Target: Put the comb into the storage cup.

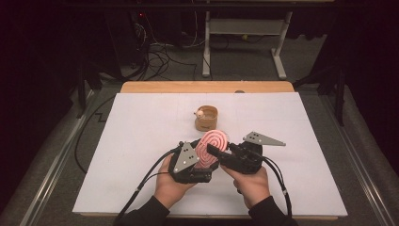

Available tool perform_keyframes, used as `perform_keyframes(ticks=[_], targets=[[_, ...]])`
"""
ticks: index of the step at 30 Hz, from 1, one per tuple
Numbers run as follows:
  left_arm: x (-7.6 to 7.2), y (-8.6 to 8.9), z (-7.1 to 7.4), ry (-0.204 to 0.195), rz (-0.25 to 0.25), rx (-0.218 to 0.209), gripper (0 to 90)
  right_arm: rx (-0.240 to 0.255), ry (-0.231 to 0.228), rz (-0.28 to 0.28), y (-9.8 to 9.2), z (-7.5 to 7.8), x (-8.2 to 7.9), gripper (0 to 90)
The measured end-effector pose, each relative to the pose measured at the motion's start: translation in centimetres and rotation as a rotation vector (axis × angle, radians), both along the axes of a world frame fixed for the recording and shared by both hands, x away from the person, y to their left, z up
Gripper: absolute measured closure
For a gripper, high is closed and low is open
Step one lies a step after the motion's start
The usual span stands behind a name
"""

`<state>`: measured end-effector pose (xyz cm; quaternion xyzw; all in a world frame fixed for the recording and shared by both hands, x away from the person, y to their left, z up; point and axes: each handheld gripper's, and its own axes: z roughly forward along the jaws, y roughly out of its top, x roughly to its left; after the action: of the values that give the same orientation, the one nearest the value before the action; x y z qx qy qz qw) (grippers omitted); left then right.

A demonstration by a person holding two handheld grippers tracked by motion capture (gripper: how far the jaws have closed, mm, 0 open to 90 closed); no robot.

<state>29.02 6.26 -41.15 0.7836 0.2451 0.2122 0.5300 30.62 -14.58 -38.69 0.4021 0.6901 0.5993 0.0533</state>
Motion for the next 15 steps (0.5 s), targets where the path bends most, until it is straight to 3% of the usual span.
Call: perform_keyframes(ticks=[15], targets=[[-0.08, 0.02, 0.18, -0.007, 0.016, -0.002, 18.1, 0.036, 0.025, -0.026, -0.18, 0.59, -0.05, 54.9]])
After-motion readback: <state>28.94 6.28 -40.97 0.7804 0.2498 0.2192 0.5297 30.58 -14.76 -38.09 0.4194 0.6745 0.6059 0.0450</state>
